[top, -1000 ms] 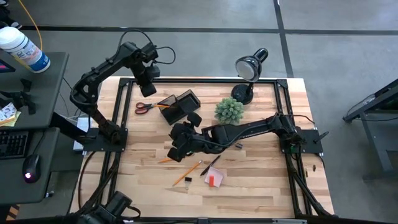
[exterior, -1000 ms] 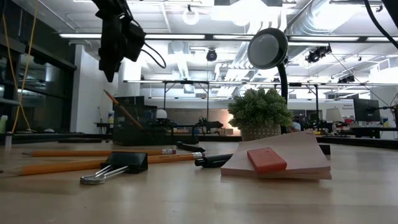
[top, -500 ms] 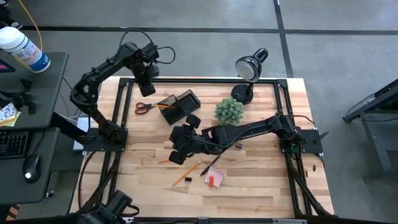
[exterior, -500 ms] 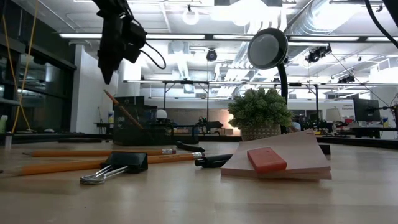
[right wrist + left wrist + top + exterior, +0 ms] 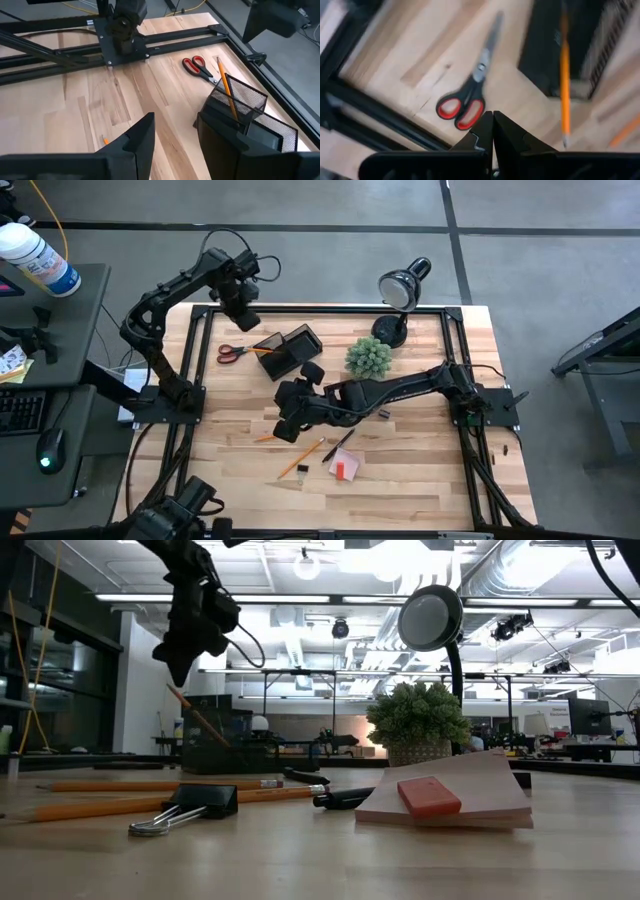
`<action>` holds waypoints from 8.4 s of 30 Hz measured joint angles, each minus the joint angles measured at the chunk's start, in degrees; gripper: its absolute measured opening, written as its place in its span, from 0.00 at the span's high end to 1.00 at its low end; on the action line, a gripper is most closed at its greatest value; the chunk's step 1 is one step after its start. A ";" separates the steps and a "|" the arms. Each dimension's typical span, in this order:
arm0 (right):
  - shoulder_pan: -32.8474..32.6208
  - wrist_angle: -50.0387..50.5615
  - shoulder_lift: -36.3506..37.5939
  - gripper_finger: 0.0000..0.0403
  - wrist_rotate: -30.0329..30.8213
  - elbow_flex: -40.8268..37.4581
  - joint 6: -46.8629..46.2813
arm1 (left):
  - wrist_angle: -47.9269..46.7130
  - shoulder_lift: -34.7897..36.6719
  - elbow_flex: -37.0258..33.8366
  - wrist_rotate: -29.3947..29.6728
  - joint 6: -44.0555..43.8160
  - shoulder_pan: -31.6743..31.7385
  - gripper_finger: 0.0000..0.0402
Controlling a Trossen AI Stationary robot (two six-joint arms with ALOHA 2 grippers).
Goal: Pick and place office supplies into organizer
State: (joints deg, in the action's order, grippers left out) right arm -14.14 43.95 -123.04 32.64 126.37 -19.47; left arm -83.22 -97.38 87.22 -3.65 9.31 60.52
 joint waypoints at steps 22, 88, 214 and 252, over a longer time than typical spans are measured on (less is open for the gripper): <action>0.69 13.33 0.02 0.65 -5.59 0.00 -7.51 | 3.00 6.99 0.00 -1.50 -16.05 2.83 1.00; 31.13 17.56 4.26 0.65 -50.11 -0.02 28.87 | 34.93 22.60 -33.29 0.95 -34.67 0.43 1.00; 33.99 12.85 4.17 0.65 -55.80 -0.07 33.67 | 32.24 6.17 -33.31 7.64 -77.61 5.11 1.00; 44.02 -2.91 4.17 0.65 -59.60 -0.07 28.02 | 31.16 20.08 -29.92 11.26 -66.61 -5.93 1.00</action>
State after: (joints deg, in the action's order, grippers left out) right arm 29.88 41.04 -118.87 -26.96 126.30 8.55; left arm -52.06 -77.30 57.30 7.62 -57.30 54.59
